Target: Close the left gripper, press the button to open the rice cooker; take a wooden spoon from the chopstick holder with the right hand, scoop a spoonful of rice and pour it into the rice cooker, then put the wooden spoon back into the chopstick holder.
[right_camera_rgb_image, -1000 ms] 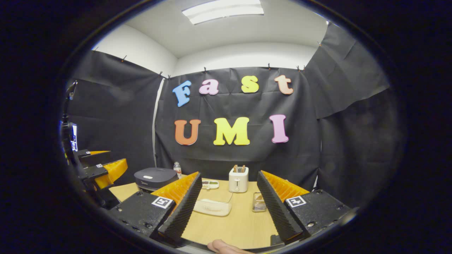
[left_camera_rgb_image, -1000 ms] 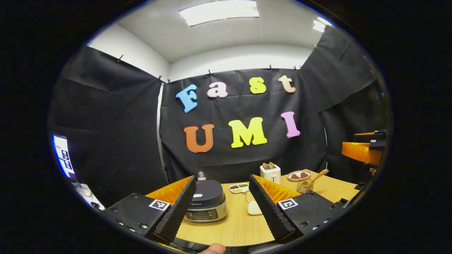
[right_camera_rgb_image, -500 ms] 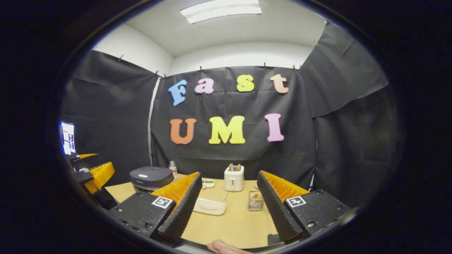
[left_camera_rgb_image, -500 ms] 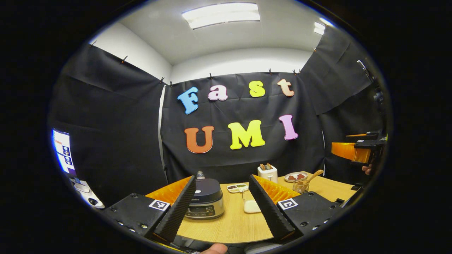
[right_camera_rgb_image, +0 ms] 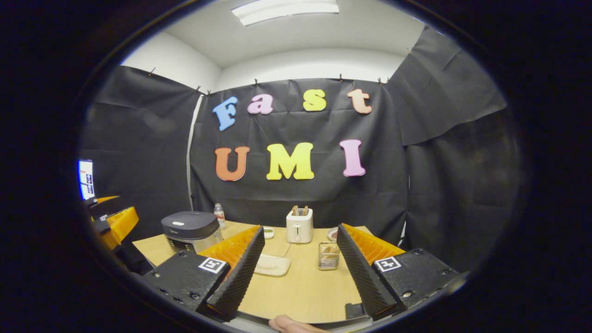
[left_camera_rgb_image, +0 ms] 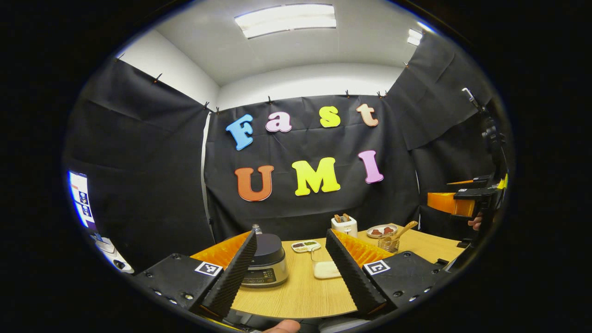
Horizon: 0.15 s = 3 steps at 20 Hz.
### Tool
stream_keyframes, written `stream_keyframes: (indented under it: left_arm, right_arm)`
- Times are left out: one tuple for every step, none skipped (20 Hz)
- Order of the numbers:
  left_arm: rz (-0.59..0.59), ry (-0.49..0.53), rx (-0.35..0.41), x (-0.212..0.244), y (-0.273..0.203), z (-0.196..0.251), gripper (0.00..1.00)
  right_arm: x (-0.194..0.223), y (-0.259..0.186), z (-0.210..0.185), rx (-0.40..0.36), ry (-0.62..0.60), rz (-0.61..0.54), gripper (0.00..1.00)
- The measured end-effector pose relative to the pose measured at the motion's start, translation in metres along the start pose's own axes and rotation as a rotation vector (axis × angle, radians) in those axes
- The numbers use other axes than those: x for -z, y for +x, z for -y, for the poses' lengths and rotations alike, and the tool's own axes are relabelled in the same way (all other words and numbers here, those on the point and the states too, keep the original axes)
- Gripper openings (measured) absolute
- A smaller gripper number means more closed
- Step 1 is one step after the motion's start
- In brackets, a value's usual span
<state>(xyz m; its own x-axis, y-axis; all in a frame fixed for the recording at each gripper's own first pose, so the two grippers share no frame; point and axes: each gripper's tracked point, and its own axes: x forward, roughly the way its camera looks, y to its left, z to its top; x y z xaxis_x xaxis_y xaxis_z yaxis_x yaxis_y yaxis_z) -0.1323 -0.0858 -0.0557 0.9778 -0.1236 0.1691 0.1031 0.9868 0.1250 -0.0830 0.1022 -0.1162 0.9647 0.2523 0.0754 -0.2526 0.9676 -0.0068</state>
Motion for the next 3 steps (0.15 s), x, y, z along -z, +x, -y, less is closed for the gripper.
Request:
stream_keyframes:
  left_arm:
    - [0.000, -0.002, 0.001, 0.0001, 0.0001, 0.0011, 0.95]
    - [0.002, -0.007, -0.001, -0.0008, -0.0013, 0.0019, 0.95]
    - [0.000, -0.010, 0.002, 0.0012, -0.0009, 0.0031, 0.95]
  right_arm:
    - [-0.0007, -0.0005, -0.0014, -0.002, -0.003, 0.003, 1.00]
    - [-0.0018, 0.0001, -0.0029, -0.006, -0.004, 0.006, 1.00]
    - [-0.0018, 0.0003, -0.0039, -0.009, -0.006, 0.007, 1.00]
